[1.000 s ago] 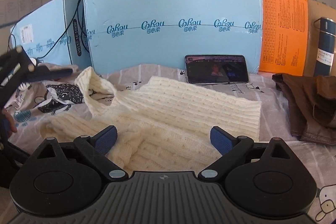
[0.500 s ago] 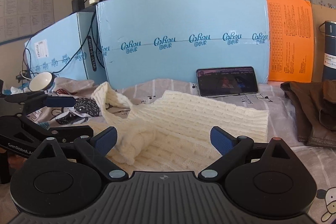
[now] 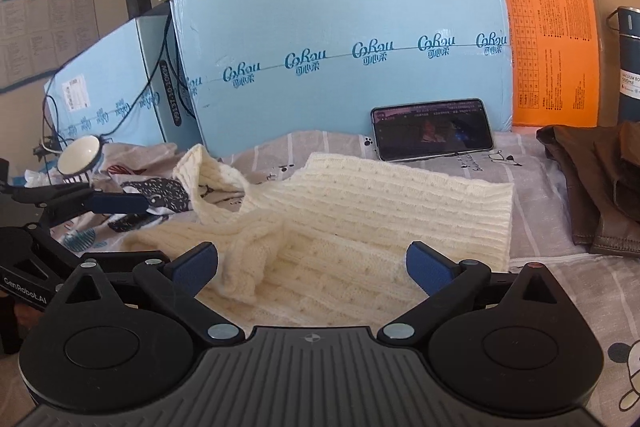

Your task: Fold clothes

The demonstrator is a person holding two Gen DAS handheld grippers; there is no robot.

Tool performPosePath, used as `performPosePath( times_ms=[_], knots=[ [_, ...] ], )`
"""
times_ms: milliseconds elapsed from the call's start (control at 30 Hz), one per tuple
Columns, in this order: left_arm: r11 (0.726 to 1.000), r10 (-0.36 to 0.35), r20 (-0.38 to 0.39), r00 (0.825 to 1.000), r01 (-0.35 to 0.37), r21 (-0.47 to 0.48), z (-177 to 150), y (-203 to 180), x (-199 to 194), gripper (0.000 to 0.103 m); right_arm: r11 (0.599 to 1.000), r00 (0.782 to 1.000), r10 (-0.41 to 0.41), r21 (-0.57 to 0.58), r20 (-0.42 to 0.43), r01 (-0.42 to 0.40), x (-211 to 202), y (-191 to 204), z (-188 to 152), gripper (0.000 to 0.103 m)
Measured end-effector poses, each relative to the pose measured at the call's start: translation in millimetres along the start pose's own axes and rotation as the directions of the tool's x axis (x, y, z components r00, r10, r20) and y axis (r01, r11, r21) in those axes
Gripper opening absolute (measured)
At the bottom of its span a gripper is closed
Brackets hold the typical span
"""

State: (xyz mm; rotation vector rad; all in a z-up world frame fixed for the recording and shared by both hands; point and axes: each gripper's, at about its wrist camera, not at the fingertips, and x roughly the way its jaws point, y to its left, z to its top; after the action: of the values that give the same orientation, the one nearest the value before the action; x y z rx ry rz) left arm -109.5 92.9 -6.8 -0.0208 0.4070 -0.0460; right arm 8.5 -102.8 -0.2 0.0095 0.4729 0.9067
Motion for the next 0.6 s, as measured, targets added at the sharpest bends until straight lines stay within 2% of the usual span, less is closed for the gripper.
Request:
performPosePath(
  times_ms=[67, 167, 233, 300, 400, 467, 567, 600],
  knots=[
    [0.997, 0.001, 0.033, 0.999, 0.001, -0.075, 5, 7, -4, 0.1, 1.0, 1.0, 0.006, 0.025, 0.02, -0.007, -2, 0, 4, 0.102],
    [0.985, 0.132, -0.009, 0.991, -0.132, -0.114, 6, 11, 4, 0.1, 0.998, 0.999, 0.015, 0.061, 0.049, -0.018, -5, -1, 10, 0.102],
    [0.972, 0.201, -0.072, 0.977, -0.208, -0.11, 3, 13, 15, 0.1, 0.996, 0.997, -0.075, 0.059, 0.027, 0.073, 2, 2, 14, 0.102],
    [0.974, 0.18, -0.115, 0.977, -0.193, -0.119, -1, 16, 24, 0.1, 0.993, 0.994, -0.111, 0.043, -0.015, 0.112, 10, 4, 15, 0.102],
    [0.972, 0.166, -0.145, 0.975, -0.186, -0.141, -5, 20, 32, 0.1, 0.994, 0.992, -0.111, -0.004, -0.065, 0.111, 21, 10, 12, 0.102],
    [0.972, 0.157, -0.154, 0.975, -0.18, -0.15, -6, 23, 33, 0.1, 0.989, 0.987, -0.141, -0.063, -0.081, 0.136, 27, 15, 7, 0.102],
    [0.959, 0.109, -0.159, 0.981, -0.146, -0.242, -4, 34, 31, 0.1, 0.982, 0.984, -0.161, -0.112, -0.078, 0.152, 28, 19, 3, 0.102],
    [0.939, 0.094, -0.157, 0.983, -0.14, -0.316, -2, 43, 30, 0.1, 0.984, 0.985, -0.151, -0.103, -0.08, 0.142, 27, 18, 5, 0.102]
  ],
)
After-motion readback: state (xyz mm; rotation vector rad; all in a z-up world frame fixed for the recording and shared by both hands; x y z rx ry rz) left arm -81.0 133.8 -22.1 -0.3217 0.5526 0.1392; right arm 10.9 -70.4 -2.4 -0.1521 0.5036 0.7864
